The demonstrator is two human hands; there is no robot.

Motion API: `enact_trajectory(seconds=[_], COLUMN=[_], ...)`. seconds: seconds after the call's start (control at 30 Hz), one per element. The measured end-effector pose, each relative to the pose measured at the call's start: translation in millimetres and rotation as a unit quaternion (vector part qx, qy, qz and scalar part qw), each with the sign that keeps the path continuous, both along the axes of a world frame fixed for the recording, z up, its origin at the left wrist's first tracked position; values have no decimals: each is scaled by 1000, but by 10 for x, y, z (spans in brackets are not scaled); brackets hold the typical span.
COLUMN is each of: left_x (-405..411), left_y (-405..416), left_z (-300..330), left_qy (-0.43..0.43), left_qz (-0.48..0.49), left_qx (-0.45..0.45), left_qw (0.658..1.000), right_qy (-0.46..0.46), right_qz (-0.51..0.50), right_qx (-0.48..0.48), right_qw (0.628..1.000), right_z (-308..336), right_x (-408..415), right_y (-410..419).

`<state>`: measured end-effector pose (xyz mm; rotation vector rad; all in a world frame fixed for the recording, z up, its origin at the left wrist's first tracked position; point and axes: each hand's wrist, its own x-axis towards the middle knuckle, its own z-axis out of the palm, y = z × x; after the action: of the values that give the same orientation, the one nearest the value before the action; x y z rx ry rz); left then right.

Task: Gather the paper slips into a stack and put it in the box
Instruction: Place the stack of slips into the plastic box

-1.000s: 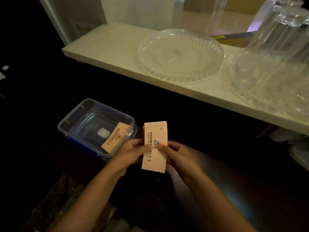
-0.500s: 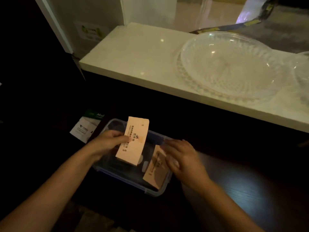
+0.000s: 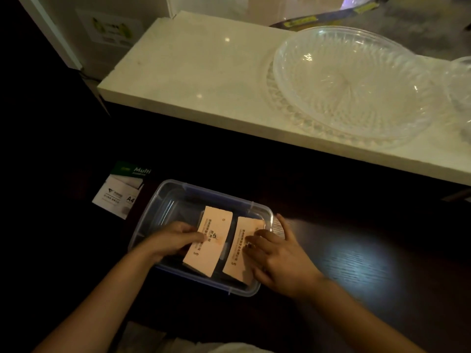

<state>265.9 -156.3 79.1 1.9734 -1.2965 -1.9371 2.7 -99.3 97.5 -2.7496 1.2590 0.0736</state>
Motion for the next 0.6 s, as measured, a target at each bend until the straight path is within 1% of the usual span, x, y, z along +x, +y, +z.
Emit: enact_trajectory(seconds=[0.2,0.33,0.47,0.53,0.6], left_x=[-203,-272,-358,-377,-372], left_y=[22,50,108,122,141], left_z=[13,-5,-67,-102,-97], left_qy=[-28,-51,-115,-110,-67], left_qz=[-65,-114,-151,-143,-98], left_qx=[-12,-85,-125,-125,-108], left_qw=[997,989,974,976,987], right_qy=[-2,-2,-8,-2,6], right_qz=[7,8,13,16,14], right_qx=[7,8,1,-5,2], right_qw=[1000,1000,1000,1000,1000], right_z=[17,15,17,18,12], right_x=[-5,-2,-2,1,-7], right_y=[-14,-18,-18,-20,-27])
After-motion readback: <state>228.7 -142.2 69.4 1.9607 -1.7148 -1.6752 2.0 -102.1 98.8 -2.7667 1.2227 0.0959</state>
